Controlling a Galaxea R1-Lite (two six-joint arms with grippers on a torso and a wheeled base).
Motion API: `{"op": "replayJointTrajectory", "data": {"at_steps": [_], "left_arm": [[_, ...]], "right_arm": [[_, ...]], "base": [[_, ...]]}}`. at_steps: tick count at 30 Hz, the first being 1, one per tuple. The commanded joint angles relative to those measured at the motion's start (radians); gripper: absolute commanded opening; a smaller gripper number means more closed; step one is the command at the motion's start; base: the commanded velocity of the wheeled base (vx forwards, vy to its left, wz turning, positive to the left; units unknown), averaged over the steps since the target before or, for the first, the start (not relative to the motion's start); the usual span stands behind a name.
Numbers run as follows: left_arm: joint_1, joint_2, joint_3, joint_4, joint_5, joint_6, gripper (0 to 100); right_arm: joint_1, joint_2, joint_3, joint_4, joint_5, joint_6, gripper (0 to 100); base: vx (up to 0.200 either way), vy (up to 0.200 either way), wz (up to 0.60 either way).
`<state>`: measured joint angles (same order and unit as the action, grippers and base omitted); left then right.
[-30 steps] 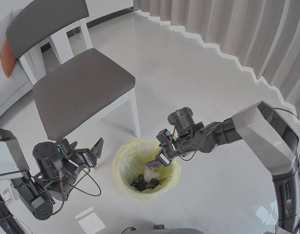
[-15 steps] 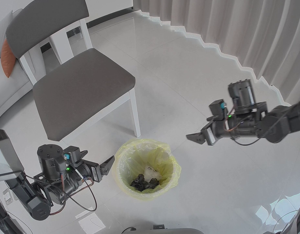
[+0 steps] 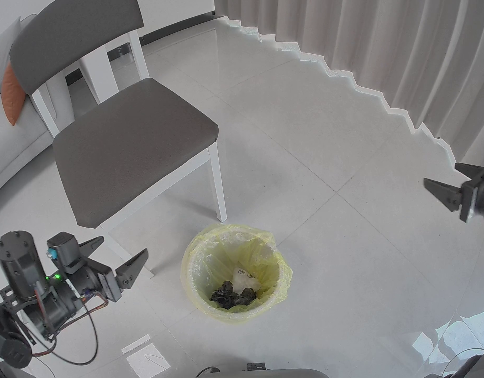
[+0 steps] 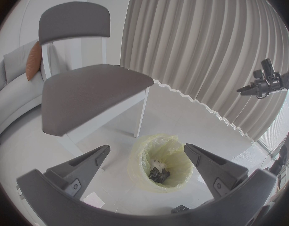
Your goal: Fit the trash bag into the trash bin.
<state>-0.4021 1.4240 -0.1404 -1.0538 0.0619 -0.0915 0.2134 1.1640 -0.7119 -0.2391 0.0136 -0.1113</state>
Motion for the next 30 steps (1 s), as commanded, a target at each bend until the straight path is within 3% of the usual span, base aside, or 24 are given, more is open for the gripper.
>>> {"op": "replayJointTrajectory", "data": {"at_steps": [1,6,9,11,15,20,25,30], "left_arm": [[0.123,-0.806,-0.022,0.615,-0.002,-0.011,100],[0.137,-1.047,-0.100,0.925,-0.002,-0.016,100],[0.152,-1.122,-0.108,0.986,-0.001,-0.016,100],[0.181,-1.146,-0.097,0.989,-0.005,-0.016,100],[0.243,-1.238,-0.041,0.994,-0.013,-0.016,100],[0.263,-1.326,0.038,1.020,0.010,-0.020,100],[0.273,-1.324,0.050,1.011,0.035,-0.045,100],[0.401,-1.389,0.087,1.012,-0.050,-0.034,100]], "right_arm": [[-0.170,-0.710,0.230,0.155,0.000,0.088,100],[-0.170,-0.928,0.292,0.299,0.009,0.108,100],[-0.169,-1.054,0.341,0.343,0.009,0.143,100],[-0.167,-1.092,0.358,0.356,-0.007,0.165,100],[-0.186,-1.107,0.384,0.362,0.029,0.255,100],[-0.198,-1.127,0.471,0.353,0.117,0.249,100],[-0.209,-1.158,0.505,0.347,0.126,0.236,100],[-0.209,-1.158,0.529,0.267,0.126,0.222,100]], "base": [[0.000,0.000,0.00],[0.000,0.000,0.00],[0.000,0.000,0.00],[0.000,0.000,0.00],[0.000,0.000,0.00],[0.000,0.000,0.00],[0.000,0.000,0.00],[0.000,0.000,0.00]]}}
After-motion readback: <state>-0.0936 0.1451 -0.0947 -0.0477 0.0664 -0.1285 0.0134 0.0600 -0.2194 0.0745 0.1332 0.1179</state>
